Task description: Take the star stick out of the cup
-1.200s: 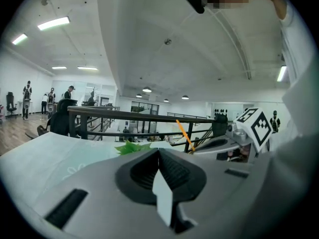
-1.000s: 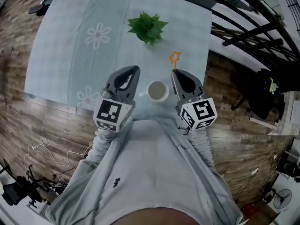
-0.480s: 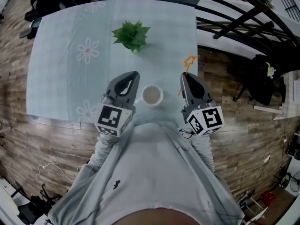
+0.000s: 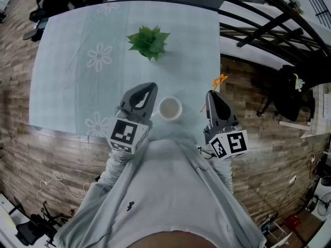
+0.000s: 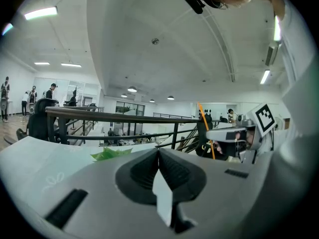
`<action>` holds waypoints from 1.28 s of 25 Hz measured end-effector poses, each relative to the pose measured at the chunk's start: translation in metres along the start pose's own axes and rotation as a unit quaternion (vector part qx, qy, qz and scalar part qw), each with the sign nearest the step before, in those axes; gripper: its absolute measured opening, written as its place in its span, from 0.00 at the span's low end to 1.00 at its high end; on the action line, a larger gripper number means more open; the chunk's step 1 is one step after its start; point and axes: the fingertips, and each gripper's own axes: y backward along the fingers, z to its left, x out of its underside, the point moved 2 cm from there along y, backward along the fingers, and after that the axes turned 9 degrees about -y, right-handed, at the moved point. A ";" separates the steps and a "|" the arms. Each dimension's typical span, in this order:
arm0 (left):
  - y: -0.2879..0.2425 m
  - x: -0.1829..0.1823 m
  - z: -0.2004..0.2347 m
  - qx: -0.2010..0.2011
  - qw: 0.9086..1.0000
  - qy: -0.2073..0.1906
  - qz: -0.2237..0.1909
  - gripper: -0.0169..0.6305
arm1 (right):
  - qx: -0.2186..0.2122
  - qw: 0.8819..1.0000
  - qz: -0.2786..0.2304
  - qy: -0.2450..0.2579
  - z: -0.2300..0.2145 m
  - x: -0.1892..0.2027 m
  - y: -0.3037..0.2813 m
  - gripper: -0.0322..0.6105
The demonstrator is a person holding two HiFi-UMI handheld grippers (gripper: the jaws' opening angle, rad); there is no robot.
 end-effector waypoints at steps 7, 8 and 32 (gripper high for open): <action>0.004 0.003 0.006 -0.010 1.000 0.005 0.000 0.06 | -0.007 1.000 0.005 0.002 0.004 0.004 -0.008 0.08; 0.004 0.002 0.006 -0.010 1.000 0.004 -0.002 0.06 | -0.008 1.000 0.005 0.002 0.004 0.004 -0.008 0.08; 0.007 0.003 0.014 -0.024 1.000 0.005 -0.003 0.06 | -0.018 1.000 0.020 0.010 0.002 0.008 -0.023 0.08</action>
